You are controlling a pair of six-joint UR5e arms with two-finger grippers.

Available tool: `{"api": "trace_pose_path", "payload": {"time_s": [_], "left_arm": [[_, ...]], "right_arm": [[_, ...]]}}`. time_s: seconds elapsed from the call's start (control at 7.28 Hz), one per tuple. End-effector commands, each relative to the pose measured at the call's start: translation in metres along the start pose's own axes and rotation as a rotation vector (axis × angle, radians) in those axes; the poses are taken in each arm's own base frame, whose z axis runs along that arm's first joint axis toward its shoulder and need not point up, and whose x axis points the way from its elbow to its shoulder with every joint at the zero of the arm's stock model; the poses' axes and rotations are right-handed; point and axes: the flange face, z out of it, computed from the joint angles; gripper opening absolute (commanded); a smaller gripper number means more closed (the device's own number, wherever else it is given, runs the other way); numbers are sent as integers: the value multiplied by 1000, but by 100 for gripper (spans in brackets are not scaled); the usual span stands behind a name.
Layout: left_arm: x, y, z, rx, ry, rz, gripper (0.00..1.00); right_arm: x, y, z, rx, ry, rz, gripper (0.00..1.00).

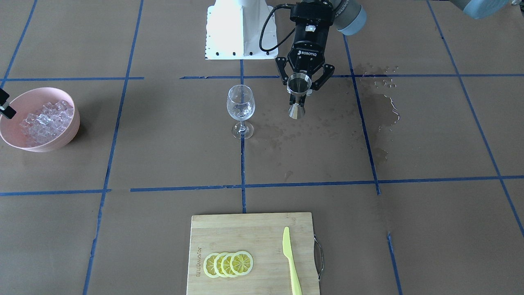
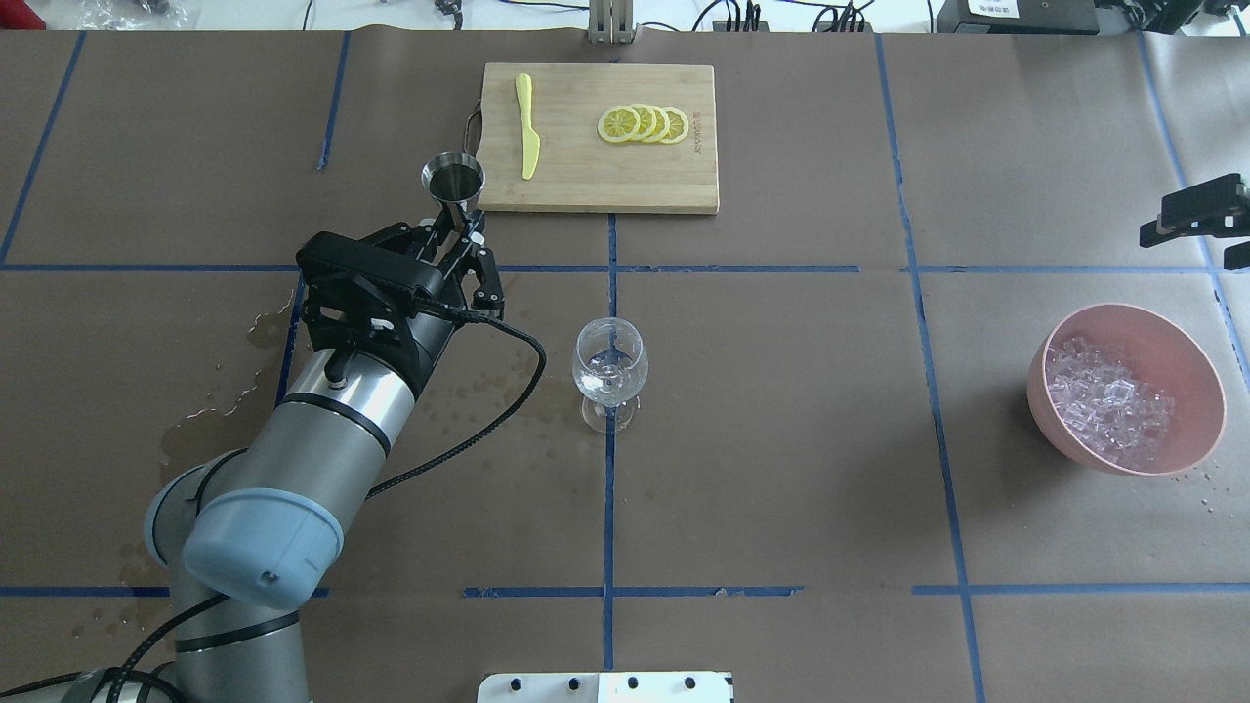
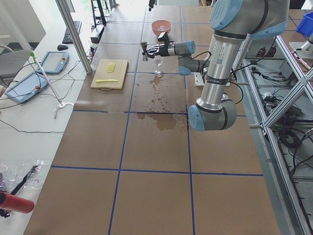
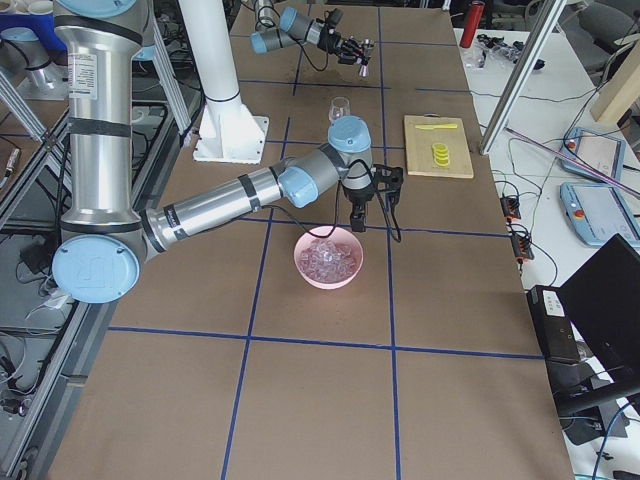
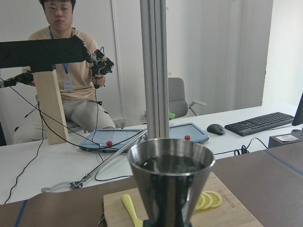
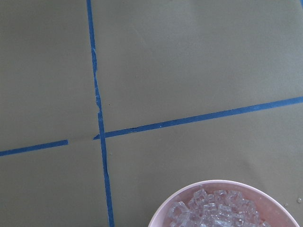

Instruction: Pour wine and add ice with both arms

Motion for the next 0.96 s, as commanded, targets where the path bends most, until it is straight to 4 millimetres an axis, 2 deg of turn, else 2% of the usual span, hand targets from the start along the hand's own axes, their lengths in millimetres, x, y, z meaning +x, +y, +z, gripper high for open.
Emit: {"api": "trace_pose_path", "payload": {"time_s": [0.0, 0.27, 0.41, 0.82], "left_arm": [[15, 10, -10, -21, 29, 70, 0], [36, 16, -21, -32, 66, 127, 0], [41, 16, -22, -32, 72, 176, 0], [44, 23, -24, -22, 58, 344, 0]], "right_arm": [[-3, 14, 5, -7, -8, -2, 100], [4, 34, 7, -22, 14, -6, 100], [7, 43, 12, -23, 40, -11, 100], [12, 51, 19, -42, 58, -9, 100]]}}
